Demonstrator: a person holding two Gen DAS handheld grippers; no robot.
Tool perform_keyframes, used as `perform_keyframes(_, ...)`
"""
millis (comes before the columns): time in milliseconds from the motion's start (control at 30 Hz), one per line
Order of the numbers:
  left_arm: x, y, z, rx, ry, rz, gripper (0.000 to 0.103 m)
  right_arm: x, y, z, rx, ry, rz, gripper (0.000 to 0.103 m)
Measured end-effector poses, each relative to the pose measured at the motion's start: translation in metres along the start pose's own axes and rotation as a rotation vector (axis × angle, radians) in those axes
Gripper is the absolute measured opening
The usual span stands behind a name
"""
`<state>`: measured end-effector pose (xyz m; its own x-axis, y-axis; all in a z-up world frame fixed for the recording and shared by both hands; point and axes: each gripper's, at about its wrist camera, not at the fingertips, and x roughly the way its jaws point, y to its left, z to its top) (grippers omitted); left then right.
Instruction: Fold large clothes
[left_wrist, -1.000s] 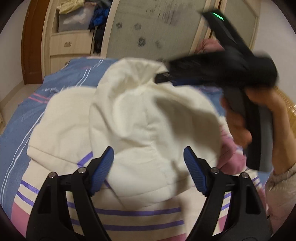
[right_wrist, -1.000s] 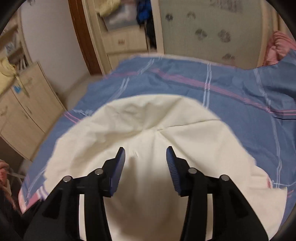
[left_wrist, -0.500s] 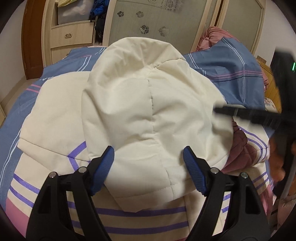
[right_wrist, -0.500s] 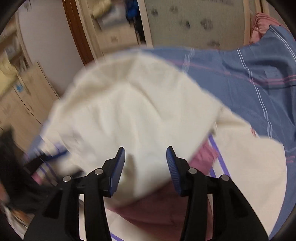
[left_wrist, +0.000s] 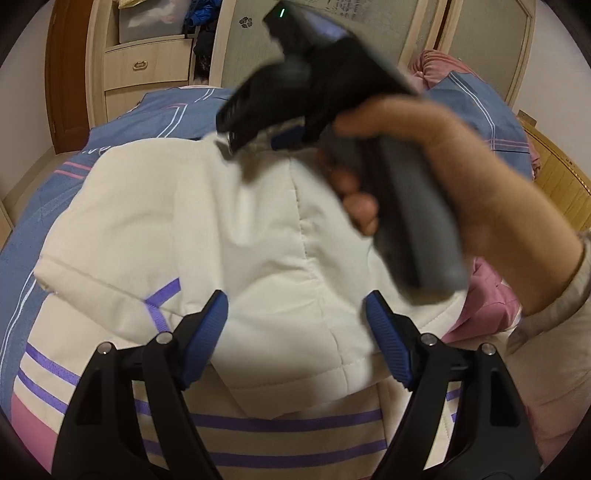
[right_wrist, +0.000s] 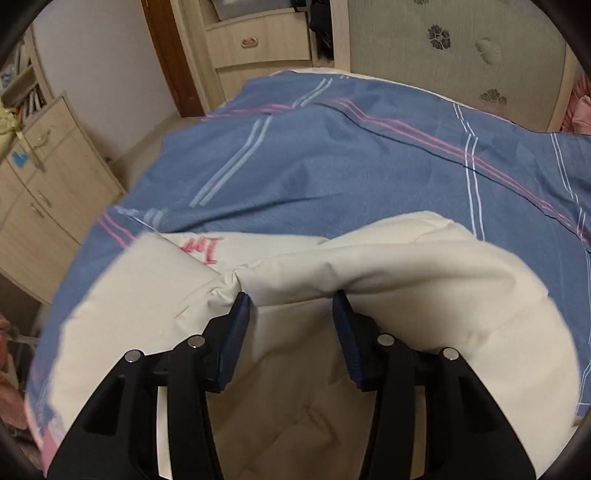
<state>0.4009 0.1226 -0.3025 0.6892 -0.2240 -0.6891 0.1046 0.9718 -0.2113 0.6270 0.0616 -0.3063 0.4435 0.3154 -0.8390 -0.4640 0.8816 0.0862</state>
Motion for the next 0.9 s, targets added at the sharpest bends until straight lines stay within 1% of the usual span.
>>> perform_keyframes(33,0.001,0.000,0.000,0.001,0.007,-0.001,0.078,-0.001,0.001,-0.003,-0.015,-0.013,-0.007,0.049)
perform_keyframes(100,0.001,-0.001,-0.001,0.004,0.008,0.003,0.079,-0.013,0.002,-0.006,-0.023,-0.025,0.010,0.049)
perform_keyframes(133,-0.001,-0.002,0.000,0.007,0.001,0.003,0.079,-0.027,-0.002,-0.011,-0.004,-0.028,0.034,0.049)
perform_keyframes(167,-0.004,-0.002,0.000,0.007,-0.014,0.001,0.079,-0.045,-0.009,-0.016,0.036,-0.044,0.082,0.049)
perform_keyframes(200,-0.008,-0.002,0.001,0.005,-0.030,-0.002,0.078,-0.063,-0.014,-0.022,0.063,-0.072,0.118,0.049)
perform_keyframes(233,-0.013,-0.002,0.002,0.001,-0.055,-0.014,0.078,-0.085,-0.021,-0.031,0.080,-0.117,0.137,0.051)
perform_keyframes(267,-0.020,-0.002,0.003,-0.007,-0.085,-0.034,0.078,-0.105,-0.028,-0.041,0.088,-0.164,0.122,0.052)
perform_keyframes(300,-0.027,0.000,0.005,-0.018,-0.113,-0.054,0.079,-0.121,-0.033,-0.051,0.094,-0.198,0.096,0.055)
perform_keyframes(333,-0.030,0.000,0.006,-0.028,-0.129,-0.070,0.079,-0.139,-0.042,-0.065,0.104,-0.235,0.055,0.057)
perform_keyframes(367,-0.033,0.002,0.007,-0.043,-0.142,-0.086,0.079,-0.149,-0.050,-0.076,0.114,-0.245,0.029,0.057)
perform_keyframes(400,-0.032,0.003,0.007,-0.052,-0.134,-0.088,0.080,-0.154,-0.059,-0.087,0.128,-0.241,0.000,0.057)
perform_keyframes(433,-0.028,0.003,0.007,-0.054,-0.115,-0.081,0.080,-0.152,-0.067,-0.100,0.140,-0.207,-0.041,0.057)
perform_keyframes(467,-0.018,0.003,0.006,-0.054,-0.075,-0.053,0.080,-0.142,-0.072,-0.109,0.139,-0.149,-0.083,0.057)
perform_keyframes(500,-0.009,0.003,0.005,-0.049,-0.041,-0.027,0.080,-0.123,-0.077,-0.122,0.118,-0.053,-0.131,0.057)
perform_keyframes(533,-0.003,0.001,0.003,-0.039,-0.023,-0.014,0.080,-0.112,-0.079,-0.134,0.092,-0.018,-0.135,0.055)
perform_keyframes(567,-0.001,-0.002,0.003,-0.023,-0.029,0.001,0.080,-0.114,-0.078,-0.142,0.085,-0.036,-0.137,0.055)
perform_keyframes(600,-0.004,-0.004,0.003,-0.010,-0.044,0.011,0.080,-0.133,-0.074,-0.153,0.091,-0.087,-0.132,0.055)
perform_keyframes(633,-0.009,-0.007,0.004,0.001,-0.062,0.004,0.080,-0.149,-0.071,-0.160,0.101,-0.124,-0.116,0.057)
perform_keyframes(667,-0.016,-0.009,0.005,0.005,-0.080,-0.020,0.080,-0.176,-0.067,-0.174,0.112,-0.172,-0.077,0.058)
perform_keyframes(733,-0.036,-0.012,0.005,0.001,-0.107,-0.067,0.080,-0.209,-0.062,-0.201,0.108,-0.215,-0.030,0.071)
perform_keyframes(767,-0.044,-0.013,0.003,0.005,-0.109,-0.075,0.080,-0.221,-0.059,-0.222,0.110,-0.209,-0.025,0.072)
perform_keyframes(800,-0.054,-0.018,-0.003,0.019,-0.098,-0.085,0.081,-0.223,-0.056,-0.238,0.103,-0.165,-0.027,0.072)
perform_keyframes(833,-0.061,-0.023,-0.012,0.036,-0.070,-0.094,0.082,-0.221,-0.054,-0.255,0.095,-0.110,-0.042,0.072)
perform_keyframes(867,-0.065,-0.027,-0.022,0.045,-0.032,-0.088,0.082,-0.214,-0.053,-0.276,0.089,-0.054,-0.076,0.072)
perform_keyframes(900,-0.065,-0.029,-0.032,0.045,0.005,-0.066,0.082,-0.205,-0.051,-0.294,0.089,-0.004,-0.109,0.072)
